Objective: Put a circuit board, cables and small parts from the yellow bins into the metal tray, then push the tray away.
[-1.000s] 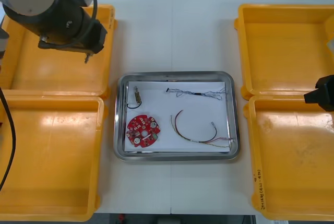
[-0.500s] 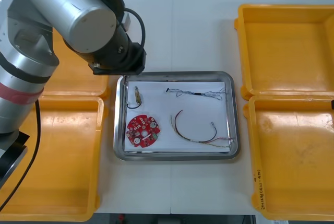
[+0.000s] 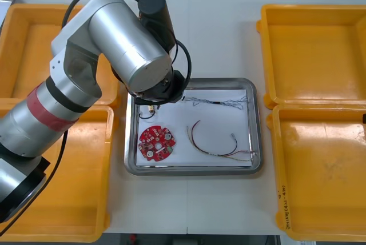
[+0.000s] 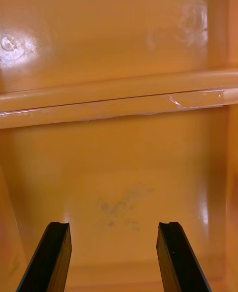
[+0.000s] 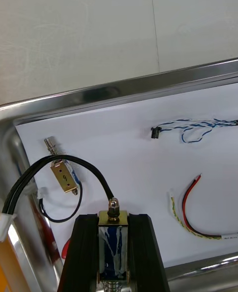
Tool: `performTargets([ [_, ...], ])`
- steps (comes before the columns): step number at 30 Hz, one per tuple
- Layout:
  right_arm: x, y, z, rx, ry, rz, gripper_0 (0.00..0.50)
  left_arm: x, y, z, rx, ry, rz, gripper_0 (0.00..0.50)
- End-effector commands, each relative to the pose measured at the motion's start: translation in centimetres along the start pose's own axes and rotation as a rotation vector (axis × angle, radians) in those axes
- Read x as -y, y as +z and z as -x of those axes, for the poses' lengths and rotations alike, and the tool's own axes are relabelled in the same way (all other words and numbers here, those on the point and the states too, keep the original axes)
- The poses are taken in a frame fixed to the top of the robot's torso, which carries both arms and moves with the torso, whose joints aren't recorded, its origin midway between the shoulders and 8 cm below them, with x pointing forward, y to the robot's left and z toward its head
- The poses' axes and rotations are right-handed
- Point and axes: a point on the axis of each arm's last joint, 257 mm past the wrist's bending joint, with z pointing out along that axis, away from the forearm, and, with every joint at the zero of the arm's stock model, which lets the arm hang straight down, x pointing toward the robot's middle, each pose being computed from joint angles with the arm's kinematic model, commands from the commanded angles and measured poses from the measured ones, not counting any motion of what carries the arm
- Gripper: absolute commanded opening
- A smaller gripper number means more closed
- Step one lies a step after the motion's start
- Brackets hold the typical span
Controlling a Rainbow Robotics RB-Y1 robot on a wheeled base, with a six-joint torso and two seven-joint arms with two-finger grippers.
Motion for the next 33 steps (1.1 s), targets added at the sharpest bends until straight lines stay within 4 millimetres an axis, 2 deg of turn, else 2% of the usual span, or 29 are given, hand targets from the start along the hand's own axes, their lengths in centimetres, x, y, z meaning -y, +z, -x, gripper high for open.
performTargets([
  [1,0.0,0.6,-1.0,-0.027,-0.021,-0.003,0.5,2.7,0.3,1.7,0.058,-0.051,-0.014,0.001],
  [11,-0.2,0.9,-1.1,-0.034,-0.031,-0.009,0.5,3.0,2.7,0.9,0.051,-0.04,0.011,0.0],
  [19,-0.3,0.9,-1.2,-0.037,-0.034,-0.007,0.5,2.2,5.1,0.6,0.052,-0.038,0.048,0.003],
  [32,-0.4,0.9,-1.3,-0.041,-0.036,0.001,0.5,1.8,5.9,0.2,0.048,-0.043,0.059,0.006],
  [33,-0.5,0.9,-1.4,-0.042,-0.037,0.002,0.5,1.7,5.9,0.2,0.049,-0.045,0.061,0.051],
])
